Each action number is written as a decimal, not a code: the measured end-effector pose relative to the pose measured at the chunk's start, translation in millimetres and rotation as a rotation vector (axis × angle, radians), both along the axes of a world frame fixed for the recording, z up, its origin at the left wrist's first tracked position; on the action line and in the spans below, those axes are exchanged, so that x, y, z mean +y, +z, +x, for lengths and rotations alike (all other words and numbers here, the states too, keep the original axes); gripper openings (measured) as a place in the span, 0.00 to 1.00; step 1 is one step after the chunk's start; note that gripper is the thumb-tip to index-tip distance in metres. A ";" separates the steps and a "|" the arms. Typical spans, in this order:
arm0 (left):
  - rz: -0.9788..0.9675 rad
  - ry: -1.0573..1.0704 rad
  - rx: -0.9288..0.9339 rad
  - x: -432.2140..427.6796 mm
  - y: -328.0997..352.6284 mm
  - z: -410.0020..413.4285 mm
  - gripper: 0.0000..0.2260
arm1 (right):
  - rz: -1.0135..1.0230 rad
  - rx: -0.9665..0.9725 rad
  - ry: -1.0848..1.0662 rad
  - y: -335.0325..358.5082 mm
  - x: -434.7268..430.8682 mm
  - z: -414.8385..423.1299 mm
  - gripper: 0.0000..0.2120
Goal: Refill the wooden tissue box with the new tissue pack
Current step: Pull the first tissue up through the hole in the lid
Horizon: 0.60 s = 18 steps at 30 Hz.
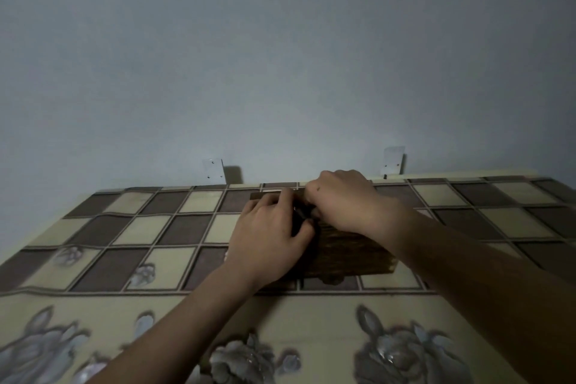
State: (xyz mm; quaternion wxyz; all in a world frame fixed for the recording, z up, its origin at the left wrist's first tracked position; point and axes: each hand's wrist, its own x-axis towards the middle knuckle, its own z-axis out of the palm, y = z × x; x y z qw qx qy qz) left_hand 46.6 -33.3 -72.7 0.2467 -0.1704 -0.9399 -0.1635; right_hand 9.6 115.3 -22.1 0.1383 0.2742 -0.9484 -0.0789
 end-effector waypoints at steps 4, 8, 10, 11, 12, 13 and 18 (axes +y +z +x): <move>0.032 -0.006 0.029 0.3 -0.4 1.4 0.12 | -0.037 0.024 0.011 -3.0 -1.6 -0.7 0.05; 0.073 -0.019 0.027 0.6 0.3 3.3 0.13 | -0.060 -0.004 0.000 -4.2 -3.2 -3.1 0.06; 0.114 -0.029 0.005 0.7 1.1 3.4 0.14 | -0.060 -0.038 -0.007 -3.7 -3.8 -3.9 0.07; 0.142 -0.035 -0.011 0.6 1.9 3.3 0.15 | -0.059 -0.056 -0.015 -3.1 -4.0 -4.4 0.08; 0.170 -0.040 -0.027 0.6 2.8 2.9 0.17 | -0.059 -0.075 -0.025 -2.6 -4.2 -4.9 0.08; 0.194 -0.043 -0.038 0.3 3.4 2.3 0.17 | -0.059 -0.091 -0.038 -2.3 -5.0 -5.2 0.08; 0.293 -0.033 -0.088 -0.5 5.3 1.2 0.15 | -0.090 -0.133 -0.103 -4.0 -10.0 -3.7 0.08</move>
